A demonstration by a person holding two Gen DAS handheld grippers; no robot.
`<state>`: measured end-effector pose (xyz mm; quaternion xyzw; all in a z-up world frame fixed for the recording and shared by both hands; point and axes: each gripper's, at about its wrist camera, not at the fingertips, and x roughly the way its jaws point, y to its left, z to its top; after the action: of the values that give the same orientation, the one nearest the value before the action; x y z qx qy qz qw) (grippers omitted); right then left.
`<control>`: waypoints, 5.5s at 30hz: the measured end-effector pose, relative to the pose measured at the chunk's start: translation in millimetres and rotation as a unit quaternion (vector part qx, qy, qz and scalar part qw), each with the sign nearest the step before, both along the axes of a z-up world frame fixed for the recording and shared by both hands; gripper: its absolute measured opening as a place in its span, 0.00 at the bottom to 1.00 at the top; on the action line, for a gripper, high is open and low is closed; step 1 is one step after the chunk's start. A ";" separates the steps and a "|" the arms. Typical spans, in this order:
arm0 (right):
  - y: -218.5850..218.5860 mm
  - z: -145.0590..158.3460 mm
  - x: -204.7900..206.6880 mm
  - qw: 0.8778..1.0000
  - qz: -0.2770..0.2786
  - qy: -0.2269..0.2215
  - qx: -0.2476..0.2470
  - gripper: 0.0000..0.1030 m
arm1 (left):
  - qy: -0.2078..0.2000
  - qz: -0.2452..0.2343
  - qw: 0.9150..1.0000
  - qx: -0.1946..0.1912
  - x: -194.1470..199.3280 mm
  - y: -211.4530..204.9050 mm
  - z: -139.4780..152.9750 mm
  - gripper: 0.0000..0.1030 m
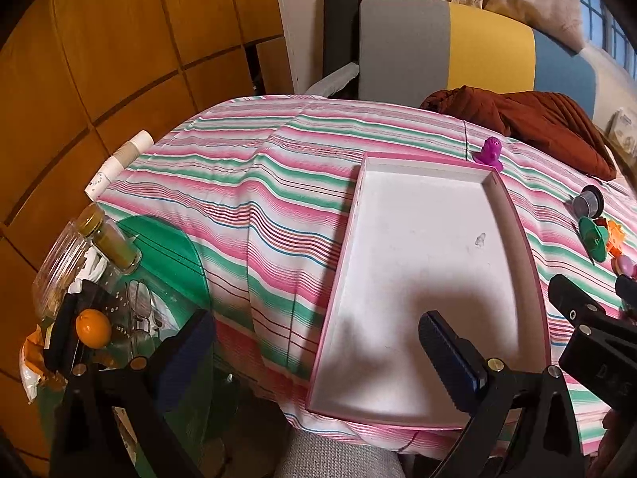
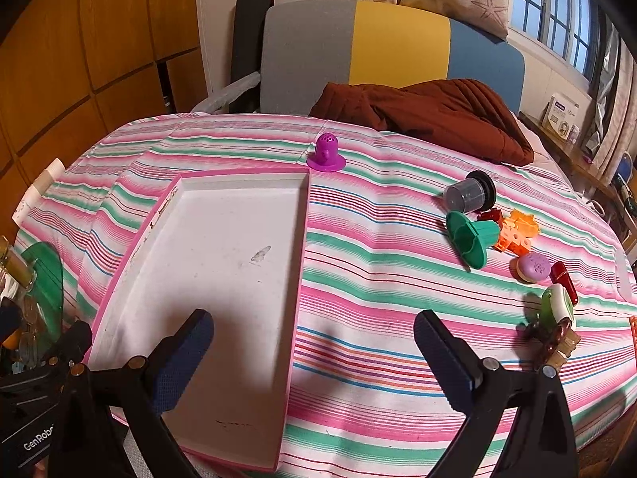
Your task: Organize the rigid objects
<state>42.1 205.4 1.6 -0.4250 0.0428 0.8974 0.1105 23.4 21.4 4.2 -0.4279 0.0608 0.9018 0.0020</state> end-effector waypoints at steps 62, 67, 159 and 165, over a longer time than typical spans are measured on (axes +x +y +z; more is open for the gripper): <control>357.7 -61.2 62.1 0.932 -0.266 -0.079 -0.232 0.66 | -0.052 -0.379 0.919 0.096 57.8 274.4 -23.0 1.00; 379.1 -61.7 84.1 0.907 -0.327 -0.051 -0.261 0.66 | -0.043 -0.406 0.907 0.104 53.4 316.4 -24.1 1.00; 336.5 -44.0 54.8 0.957 -0.206 -0.028 -0.203 0.65 | 0.020 -0.200 0.949 0.241 -52.7 99.6 -24.8 0.43; 336.6 -43.6 53.1 0.957 -0.202 -0.022 -0.206 0.65 | -0.002 -0.169 0.961 0.218 -90.2 73.9 -39.4 0.43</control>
<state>95.3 542.0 -42.0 -0.4408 0.3095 0.8185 0.1998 -66.8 95.3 -35.2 -0.4024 -0.0658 0.8787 0.2481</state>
